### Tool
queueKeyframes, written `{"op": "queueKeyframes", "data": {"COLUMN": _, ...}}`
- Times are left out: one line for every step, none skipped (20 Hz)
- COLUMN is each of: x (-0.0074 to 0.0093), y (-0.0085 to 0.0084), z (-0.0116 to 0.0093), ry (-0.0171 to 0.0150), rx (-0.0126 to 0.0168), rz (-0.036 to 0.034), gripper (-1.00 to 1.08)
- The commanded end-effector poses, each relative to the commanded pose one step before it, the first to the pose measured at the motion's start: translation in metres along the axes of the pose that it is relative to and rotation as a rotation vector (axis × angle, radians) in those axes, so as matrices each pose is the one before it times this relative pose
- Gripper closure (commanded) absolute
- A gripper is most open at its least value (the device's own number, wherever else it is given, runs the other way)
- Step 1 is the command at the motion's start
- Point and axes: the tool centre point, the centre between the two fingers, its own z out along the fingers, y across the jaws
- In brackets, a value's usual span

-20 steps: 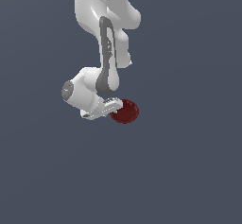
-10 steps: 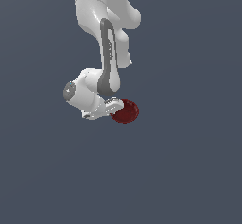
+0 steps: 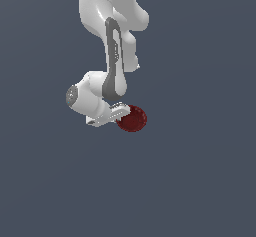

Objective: Pick up the object and move it to a goal position.

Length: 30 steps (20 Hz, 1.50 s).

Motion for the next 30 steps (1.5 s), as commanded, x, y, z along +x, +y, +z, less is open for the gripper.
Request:
{"op": "queueKeyframes", "data": {"x": -0.00004, "y": -0.00031, "z": -0.01015, "ry": 0.00257, "rx": -0.00184, "rz": 0.00036, "gripper": 1.08}}
{"op": "queueKeyframes", "data": {"x": -0.00036, "y": -0.00038, "z": -0.00494, "ry": 0.00000, "rx": 0.00000, "rz": 0.00000, "gripper": 1.08}}
{"op": "queueKeyframes", "data": {"x": -0.00040, "y": -0.00043, "z": -0.00557, "ry": 0.00000, "rx": 0.00000, "rz": 0.00000, "gripper": 1.08}}
{"op": "queueKeyframes", "data": {"x": -0.00043, "y": -0.00047, "z": -0.00618, "ry": 0.00000, "rx": 0.00000, "rz": 0.00000, "gripper": 1.08}}
{"op": "queueKeyframes", "data": {"x": -0.00043, "y": -0.00044, "z": -0.00669, "ry": -0.00026, "rx": -0.00053, "rz": 0.00036, "gripper": 1.08}}
{"op": "queueKeyframes", "data": {"x": -0.00050, "y": -0.00055, "z": -0.00738, "ry": 0.00000, "rx": 0.00000, "rz": 0.00000, "gripper": 1.08}}
{"op": "queueKeyframes", "data": {"x": -0.00052, "y": -0.00058, "z": -0.00796, "ry": 0.00000, "rx": 0.00000, "rz": 0.00000, "gripper": 1.08}}
{"op": "queueKeyframes", "data": {"x": -0.00055, "y": -0.00061, "z": -0.00853, "ry": 0.00000, "rx": 0.00000, "rz": 0.00000, "gripper": 1.08}}
{"op": "queueKeyframes", "data": {"x": -0.00051, "y": -0.00062, "z": -0.00897, "ry": -0.00028, "rx": -0.00055, "rz": 0.00032, "gripper": 1.08}}
{"op": "queueKeyframes", "data": {"x": -0.00056, "y": -0.00067, "z": -0.00955, "ry": 0.00000, "rx": 0.00000, "rz": 0.00000, "gripper": 1.08}}
{"op": "queueKeyframes", "data": {"x": -0.00055, "y": -0.00068, "z": -0.00991, "ry": 0.00000, "rx": 0.00000, "rz": 0.00000, "gripper": 1.08}}
{"op": "queueKeyframes", "data": {"x": -0.00053, "y": -0.00068, "z": -0.01019, "ry": 0.00000, "rx": 0.00000, "rz": 0.00000, "gripper": 1.08}}
{"op": "queueKeyframes", "data": {"x": -0.00043, "y": -0.00073, "z": -0.01029, "ry": -0.00027, "rx": -0.00059, "rz": 0.00024, "gripper": 1.08}}
{"op": "queueKeyframes", "data": {"x": -0.00044, "y": -0.00066, "z": -0.01019, "ry": 0.00000, "rx": 0.00000, "rz": 0.00000, "gripper": 1.08}}
{"op": "queueKeyframes", "data": {"x": -0.00035, "y": -0.00060, "z": -0.00950, "ry": 0.00000, "rx": 0.00000, "rz": 0.00000, "gripper": 1.08}}
{"op": "queueKeyframes", "data": {"x": -0.00028, "y": -0.00054, "z": -0.00882, "ry": 0.00000, "rx": 0.00000, "rz": 0.00000, "gripper": 1.08}}
{"op": "queueKeyframes", "data": {"x": -0.00021, "y": -0.00049, "z": -0.00816, "ry": 0.00000, "rx": 0.00000, "rz": 0.00000, "gripper": 1.08}}
{"op": "queueKeyframes", "data": {"x": -0.00014, "y": -0.00044, "z": -0.00751, "ry": 0.00000, "rx": 0.00000, "rz": 0.00000, "gripper": 1.08}}
{"op": "queueKeyframes", "data": {"x": -0.00016, "y": -0.00046, "z": -0.00700, "ry": 0.00028, "rx": 0.00045, "rz": -0.00044, "gripper": 1.08}}
{"op": "queueKeyframes", "data": {"x": -0.00003, "y": -0.00036, "z": -0.00625, "ry": 0.00000, "rx": 0.00000, "rz": 0.00000, "gripper": 1.08}}
{"op": "queueKeyframes", "data": {"x": 0.00002, "y": -0.00031, "z": -0.00564, "ry": 0.00000, "rx": 0.00000, "rz": 0.00000, "gripper": 1.08}}
{"op": "queueKeyframes", "data": {"x": -0.00002, "y": -0.00028, "z": -0.00515, "ry": 0.00029, "rx": 0.00051, "rz": -0.00037, "gripper": 1.08}}
{"op": "queueKeyframes", "data": {"x": 0.00010, "y": -0.00024, "z": -0.00444, "ry": 0.00000, "rx": 0.00000, "rz": 0.00000, "gripper": 1.08}}
{"op": "queueKeyframes", "data": {"x": 0.00004, "y": -0.00018, "z": -0.00398, "ry": 0.00029, "rx": 0.00052, "rz": -0.00034, "gripper": 1.08}}
{"op": "queueKeyframes", "data": {"x": 0.00015, "y": -0.00017, "z": -0.00329, "ry": 0.00000, "rx": 0.00000, "rz": 0.00000, "gripper": 1.08}}
{"op": "queueKeyframes", "data": {"x": 0.00016, "y": -0.00014, "z": -0.00273, "ry": 0.00000, "rx": 0.00000, "rz": 0.00000, "gripper": 1.08}}
{"op": "queueKeyframes", "data": {"x": 0.00006, "y": -0.00006, "z": -0.00231, "ry": 0.00029, "rx": 0.00054, "rz": -0.00032, "gripper": 1.08}}
{"op": "queueKeyframes", "data": {"x": 0.00013, "y": -0.00008, "z": -0.00166, "ry": 0.00000, "rx": 0.00000, "rz": 0.00000, "gripper": 1.08}}
{"op": "queueKeyframes", "data": {"x": 0.00010, "y": -0.00005, "z": -0.00117, "ry": 0.00000, "rx": 0.00000, "rz": 0.00000, "gripper": 1.08}}
{"op": "queueKeyframes", "data": {"x": 0.00006, "y": -0.00003, "z": -0.00069, "ry": 0.00000, "rx": 0.00000, "rz": 0.00000, "gripper": 1.08}}
